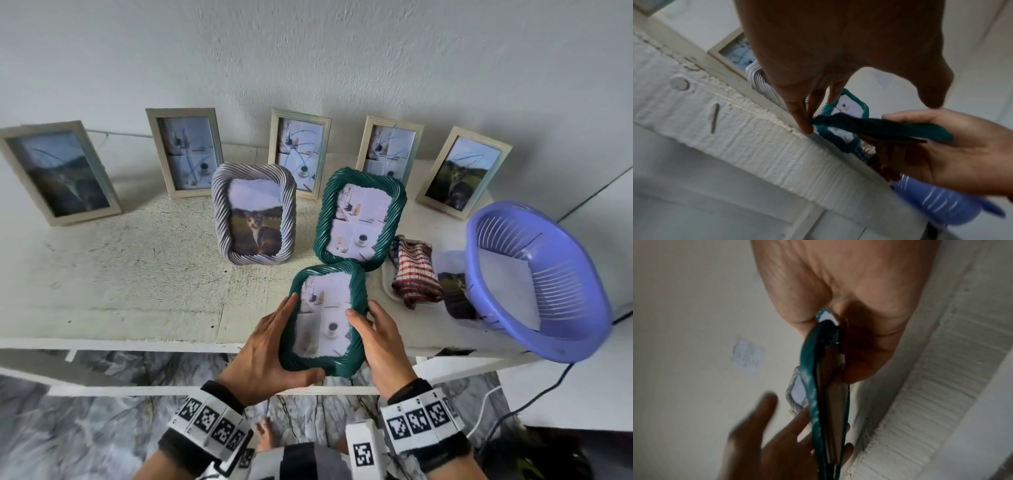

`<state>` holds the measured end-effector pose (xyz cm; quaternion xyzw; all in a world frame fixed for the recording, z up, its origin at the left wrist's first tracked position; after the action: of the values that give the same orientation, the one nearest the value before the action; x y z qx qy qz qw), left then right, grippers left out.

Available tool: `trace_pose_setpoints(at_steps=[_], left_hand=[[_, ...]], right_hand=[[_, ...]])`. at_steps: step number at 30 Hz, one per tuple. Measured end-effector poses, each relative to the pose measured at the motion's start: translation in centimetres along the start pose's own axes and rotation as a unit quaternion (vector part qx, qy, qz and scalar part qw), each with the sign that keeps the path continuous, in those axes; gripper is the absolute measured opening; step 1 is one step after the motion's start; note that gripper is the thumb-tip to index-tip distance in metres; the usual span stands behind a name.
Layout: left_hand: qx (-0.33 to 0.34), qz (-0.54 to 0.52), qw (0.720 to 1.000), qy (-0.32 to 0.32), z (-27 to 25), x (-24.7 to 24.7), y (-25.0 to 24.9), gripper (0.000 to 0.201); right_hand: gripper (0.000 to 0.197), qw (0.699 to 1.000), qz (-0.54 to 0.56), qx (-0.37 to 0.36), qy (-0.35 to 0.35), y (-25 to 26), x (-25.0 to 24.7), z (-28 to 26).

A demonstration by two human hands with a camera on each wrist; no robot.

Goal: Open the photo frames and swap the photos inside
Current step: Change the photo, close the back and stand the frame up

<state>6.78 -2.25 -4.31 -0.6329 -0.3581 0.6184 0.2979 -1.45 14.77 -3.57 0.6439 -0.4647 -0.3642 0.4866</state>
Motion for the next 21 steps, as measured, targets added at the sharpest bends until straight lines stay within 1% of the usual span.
trace_pose_setpoints(at_steps=[2, 4, 6, 7, 9, 11, 13, 15, 17, 19, 20, 21], left_hand=[[-0.032, -0.125, 0.992, -0.011, 0.3, -0.3, -0.5, 0.114], [-0.053, -0.254, 0.965, -0.027, 0.8, -0.8, -1.4, 0.107], [-0.075, -0.337, 0.938, -0.035, 1.4, -1.3, -2.3, 0.112], [-0.077, -0.361, 0.929, -0.037, 1.7, -1.5, -2.8, 0.116], [-0.069, -0.390, 0.917, -0.042, 2.3, -2.0, -3.7, 0.114], [-0.073, -0.420, 0.904, -0.041, 2.7, -2.3, -4.4, 0.103], [-0.067, -0.451, 0.890, -0.031, 2.9, -2.3, -5.1, 0.095], [-0.061, -0.467, 0.882, -0.017, 2.9, -2.3, -5.6, 0.094], [-0.063, -0.466, 0.882, -0.018, 2.9, -2.4, -5.8, 0.101], [-0.067, -0.448, 0.891, -0.025, 3.0, -2.5, -5.4, 0.109], [-0.070, -0.435, 0.897, -0.029, 3.0, -2.6, -5.1, 0.111], [-0.072, -0.421, 0.904, -0.033, 3.0, -2.7, -4.8, 0.113]], right_hand=[[0.016, 0.996, -0.034, -0.081, 0.028, 2.2, 0.6, -0.8], [0.018, 0.981, -0.080, -0.160, 0.076, 4.5, 2.0, -2.0], [0.022, 0.968, -0.099, -0.196, 0.121, 5.9, 3.5, -3.1], [0.024, 0.964, -0.104, -0.205, 0.130, 6.4, 4.1, -3.4], [0.029, 0.959, -0.115, -0.229, 0.124, 7.1, 4.8, -3.7], [0.027, 0.956, -0.111, -0.249, 0.112, 7.6, 5.1, -3.6], [0.026, 0.958, -0.100, -0.248, 0.102, 7.9, 5.2, -3.2], [0.030, 0.963, -0.091, -0.233, 0.102, 8.0, 5.2, -2.8], [0.032, 0.967, -0.083, -0.212, 0.116, 8.2, 5.1, -2.7], [0.030, 0.964, -0.105, -0.211, 0.119, 8.5, 4.8, -2.7], [0.028, 0.957, -0.139, -0.229, 0.109, 8.7, 4.4, -2.5], [0.028, 0.943, -0.189, -0.257, 0.091, 9.2, 4.0, -2.4]])
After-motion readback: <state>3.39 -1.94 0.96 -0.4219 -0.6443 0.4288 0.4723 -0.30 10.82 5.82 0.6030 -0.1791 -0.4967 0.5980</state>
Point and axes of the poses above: each hand's wrist, its own z-axis towards the middle knuckle, its own x-axis out of the palm, y = z × x, the point moved 7 cm from there along z, towards the middle knuckle, and after that the axes turned 2 degrees about -x, right-handed, at the moved point
